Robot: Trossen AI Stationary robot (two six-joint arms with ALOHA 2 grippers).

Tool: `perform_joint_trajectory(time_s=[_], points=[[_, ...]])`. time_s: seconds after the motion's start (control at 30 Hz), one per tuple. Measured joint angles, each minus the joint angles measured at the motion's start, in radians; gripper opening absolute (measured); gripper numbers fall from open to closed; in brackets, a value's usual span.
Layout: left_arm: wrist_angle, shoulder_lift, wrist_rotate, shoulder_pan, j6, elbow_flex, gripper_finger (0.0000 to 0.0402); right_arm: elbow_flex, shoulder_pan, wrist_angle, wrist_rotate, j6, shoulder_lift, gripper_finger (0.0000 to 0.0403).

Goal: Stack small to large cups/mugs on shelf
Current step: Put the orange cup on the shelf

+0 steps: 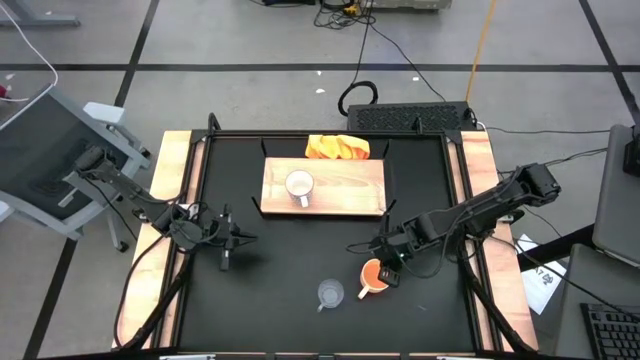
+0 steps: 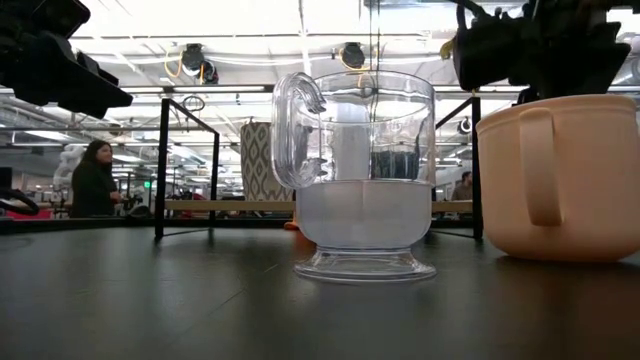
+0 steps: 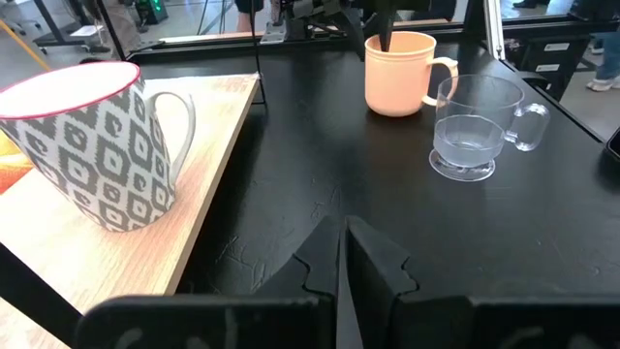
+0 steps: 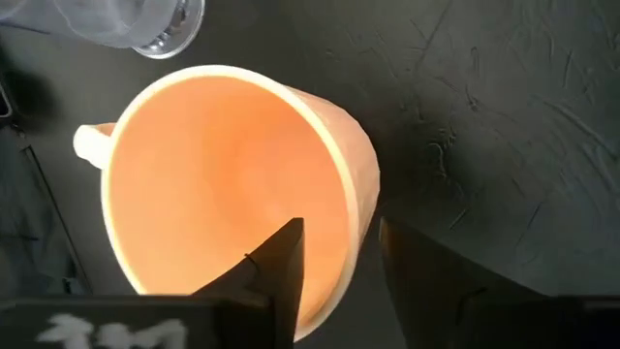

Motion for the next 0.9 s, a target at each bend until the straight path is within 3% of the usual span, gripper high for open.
perform_joint_trajectory(time_s=[0.37,0.6,0.9], points=[[0.0,0.0,0.003,0.0,0.0,0.0,0.0024,0.0,-0.015,0.007,0.007,-0.088,-0.003,0.0008],[0.0,0.0,0.003,0.0,0.0,0.0,0.0024,0.0,-0.015,0.019,0.065,-0.157,-0.009,0.0004],[0.0,0.0,0.002,0.0,0.0,0.0,0.0024,-0.001,0.007,0.017,0.239,-0.25,-0.144,0.0002]])
